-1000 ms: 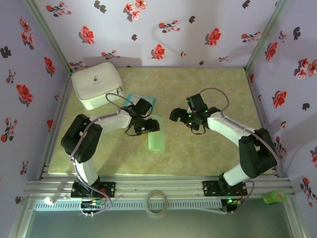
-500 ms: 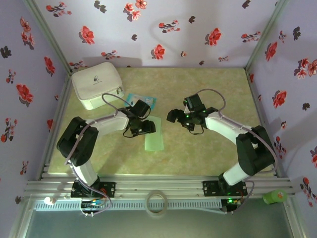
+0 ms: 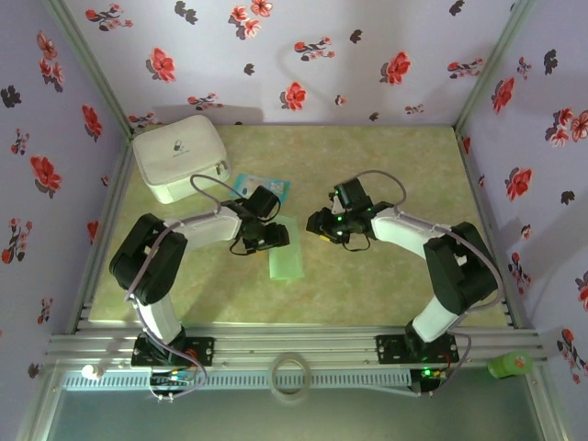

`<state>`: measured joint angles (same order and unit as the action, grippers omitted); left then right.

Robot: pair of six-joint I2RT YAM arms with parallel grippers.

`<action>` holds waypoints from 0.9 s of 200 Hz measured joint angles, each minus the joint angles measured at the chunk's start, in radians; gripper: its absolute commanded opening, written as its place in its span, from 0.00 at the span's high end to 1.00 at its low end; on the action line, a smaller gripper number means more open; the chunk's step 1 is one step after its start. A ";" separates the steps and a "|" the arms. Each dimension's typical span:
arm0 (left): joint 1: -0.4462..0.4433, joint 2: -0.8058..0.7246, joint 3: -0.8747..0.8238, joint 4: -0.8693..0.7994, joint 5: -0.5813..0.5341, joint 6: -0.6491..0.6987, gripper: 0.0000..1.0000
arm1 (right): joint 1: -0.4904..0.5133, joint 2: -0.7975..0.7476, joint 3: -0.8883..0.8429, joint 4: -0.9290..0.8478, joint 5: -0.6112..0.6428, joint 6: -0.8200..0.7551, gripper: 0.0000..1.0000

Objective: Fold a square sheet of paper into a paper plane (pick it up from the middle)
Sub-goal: First fold the square sheet of paper in half at the center of the table.

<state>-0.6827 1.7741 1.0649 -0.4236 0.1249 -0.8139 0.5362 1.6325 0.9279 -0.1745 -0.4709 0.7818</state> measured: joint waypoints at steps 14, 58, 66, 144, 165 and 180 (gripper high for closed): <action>0.000 0.006 0.000 0.001 -0.006 -0.007 0.32 | 0.008 0.008 -0.001 0.018 -0.012 0.008 0.69; 0.000 0.007 0.000 0.004 -0.013 -0.027 0.32 | 0.039 0.051 -0.003 0.063 -0.035 0.013 0.88; 0.000 0.007 0.000 0.004 -0.013 -0.028 0.31 | 0.044 0.061 -0.003 0.067 -0.036 0.015 0.91; 0.000 0.007 0.000 0.004 -0.013 -0.034 0.31 | 0.090 0.158 -0.002 0.112 -0.081 0.029 1.00; 0.000 0.007 0.000 0.004 -0.013 -0.034 0.31 | 0.093 0.179 0.002 0.134 -0.094 0.040 1.00; 0.000 0.007 0.000 0.004 -0.013 -0.034 0.31 | 0.095 0.191 0.006 0.142 -0.097 0.042 1.00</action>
<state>-0.6827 1.7813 1.0649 -0.4194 0.1120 -0.8482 0.6308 1.8233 0.9337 -0.0330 -0.5674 0.8238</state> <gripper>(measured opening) 0.688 0.047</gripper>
